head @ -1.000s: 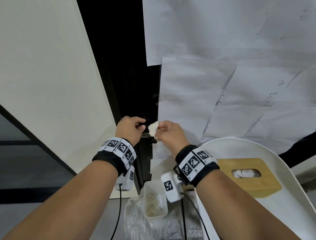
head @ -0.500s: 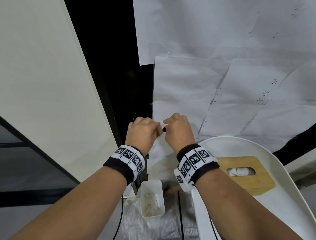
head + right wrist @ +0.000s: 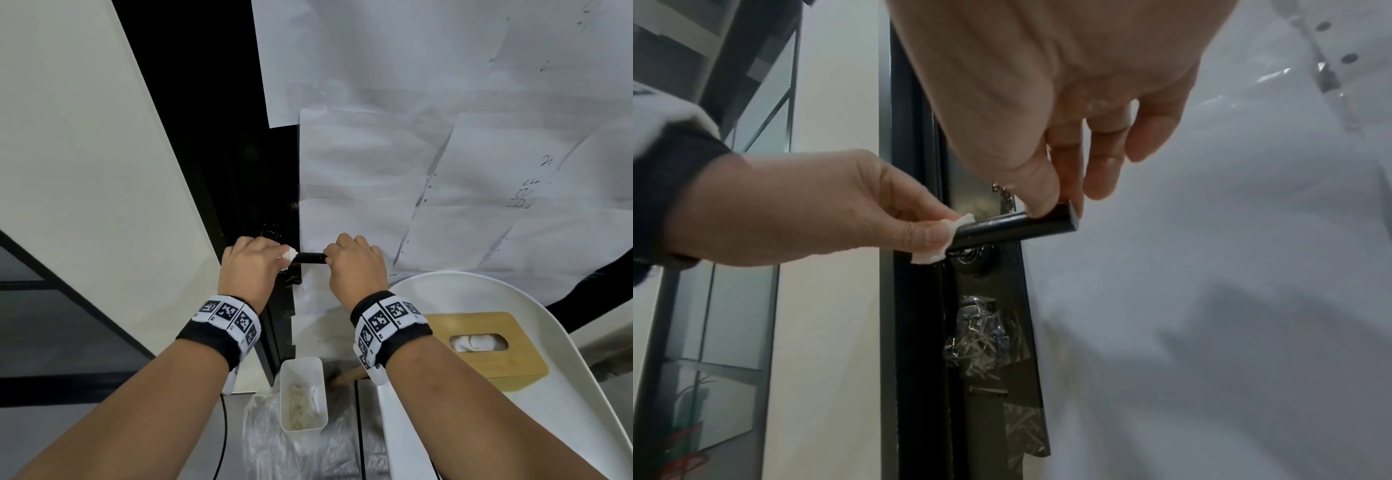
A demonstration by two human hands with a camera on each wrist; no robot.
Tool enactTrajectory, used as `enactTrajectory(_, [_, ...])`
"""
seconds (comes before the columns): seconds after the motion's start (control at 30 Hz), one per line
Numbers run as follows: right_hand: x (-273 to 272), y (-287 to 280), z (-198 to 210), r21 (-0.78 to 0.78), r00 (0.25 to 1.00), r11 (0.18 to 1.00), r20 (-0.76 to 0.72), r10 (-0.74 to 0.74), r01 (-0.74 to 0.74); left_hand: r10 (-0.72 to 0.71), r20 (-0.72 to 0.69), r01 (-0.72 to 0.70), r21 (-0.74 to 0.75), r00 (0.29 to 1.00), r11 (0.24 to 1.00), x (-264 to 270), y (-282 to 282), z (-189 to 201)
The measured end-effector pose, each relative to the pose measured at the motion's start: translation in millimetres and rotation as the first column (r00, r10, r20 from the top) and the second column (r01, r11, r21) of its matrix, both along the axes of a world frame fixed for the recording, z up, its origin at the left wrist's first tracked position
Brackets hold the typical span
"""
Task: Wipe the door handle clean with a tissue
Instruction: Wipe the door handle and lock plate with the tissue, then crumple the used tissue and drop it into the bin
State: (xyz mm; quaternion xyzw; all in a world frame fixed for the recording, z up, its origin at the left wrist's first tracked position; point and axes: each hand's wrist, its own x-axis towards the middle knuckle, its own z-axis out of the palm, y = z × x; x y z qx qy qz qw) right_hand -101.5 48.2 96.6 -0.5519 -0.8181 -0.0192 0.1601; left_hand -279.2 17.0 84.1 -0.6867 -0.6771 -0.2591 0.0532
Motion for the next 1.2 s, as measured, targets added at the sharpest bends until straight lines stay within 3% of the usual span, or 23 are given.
enactTrajectory(0.17, [4.2, -1.9, 1.1, -0.058, 0.999, 0.998, -0.004, 0.04, -0.04, 0.025, 0.172, -0.027, 0.011, 0.985, 1.0, 2.9, -3.5, -2.6])
enactTrajectory(0.43, [16.8, -11.9, -2.4, -0.127, 0.991, 0.984, -0.05, 0.12, -0.126, 0.102, 0.269, -0.087, -0.067, 0.958, 0.994, 9.6, -4.2, 4.0])
enactTrajectory(0.67, [20.9, -14.9, -4.4, -0.15, 0.989, 0.979, -0.066, 0.129, -0.138, 0.13, 0.535, -0.079, -0.117, 0.835, 0.99, 10.5, -3.0, 6.0])
enactTrajectory(0.8, [20.0, -16.6, -5.7, -0.168, 0.991, 0.978, -0.061, 0.115, -0.124, 0.106, 0.5, -0.037, -0.146, 0.86, 0.989, 6.9, -2.6, 5.5])
enactTrajectory(1.2, [4.8, -27.9, -15.3, -0.221, 0.99, 0.975, -0.139, -0.036, 0.005, 0.037, 0.42, -0.062, 0.045, 0.907, 0.997, -12.0, -25.1, -10.8])
